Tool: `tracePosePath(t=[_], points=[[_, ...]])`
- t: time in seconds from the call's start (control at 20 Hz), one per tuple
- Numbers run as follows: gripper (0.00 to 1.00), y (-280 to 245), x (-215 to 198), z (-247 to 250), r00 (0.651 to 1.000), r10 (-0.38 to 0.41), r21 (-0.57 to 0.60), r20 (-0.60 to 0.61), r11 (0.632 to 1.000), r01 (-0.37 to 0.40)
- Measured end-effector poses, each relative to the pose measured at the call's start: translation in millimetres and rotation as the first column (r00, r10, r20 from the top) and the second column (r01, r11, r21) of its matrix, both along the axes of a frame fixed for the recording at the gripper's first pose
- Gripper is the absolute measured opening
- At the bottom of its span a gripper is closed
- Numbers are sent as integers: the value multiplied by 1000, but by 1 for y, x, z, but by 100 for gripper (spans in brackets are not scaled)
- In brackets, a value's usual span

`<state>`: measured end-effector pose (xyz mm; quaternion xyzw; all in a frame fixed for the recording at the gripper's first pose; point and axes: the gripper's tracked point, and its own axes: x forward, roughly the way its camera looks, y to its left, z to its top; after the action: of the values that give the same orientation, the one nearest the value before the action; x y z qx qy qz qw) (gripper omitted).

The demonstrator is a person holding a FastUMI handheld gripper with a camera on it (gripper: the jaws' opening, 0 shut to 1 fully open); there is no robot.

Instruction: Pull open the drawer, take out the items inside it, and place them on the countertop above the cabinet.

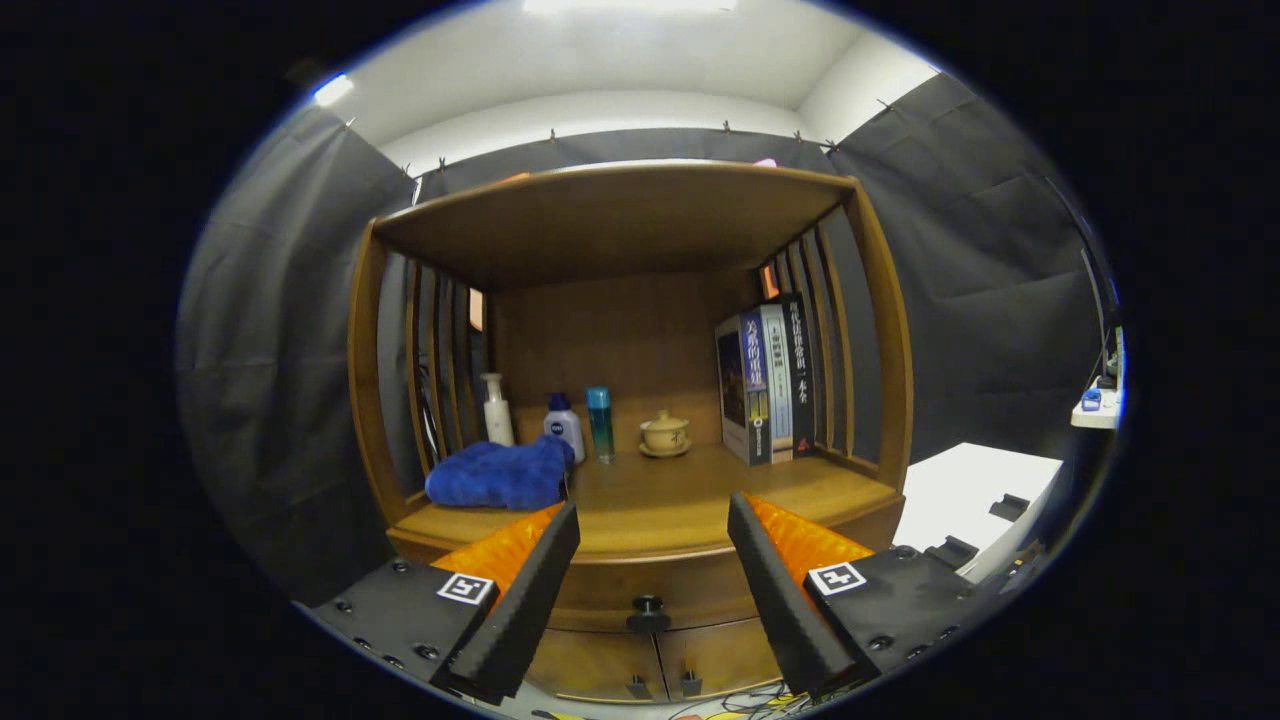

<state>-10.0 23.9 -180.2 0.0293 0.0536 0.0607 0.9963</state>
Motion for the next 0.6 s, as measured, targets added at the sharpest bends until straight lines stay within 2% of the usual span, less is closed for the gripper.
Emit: tracePosePath(t=[0.15, 0.35, 0.6], points=[[98, 3, 11, -27, 1000, 0, -38, 7, 999, 0], [98, 16, 16, -74, 997, 36, -38, -66, 999, -39], [99, 19, 35, -119, 988, 36, -30, -148, 999, -41]])
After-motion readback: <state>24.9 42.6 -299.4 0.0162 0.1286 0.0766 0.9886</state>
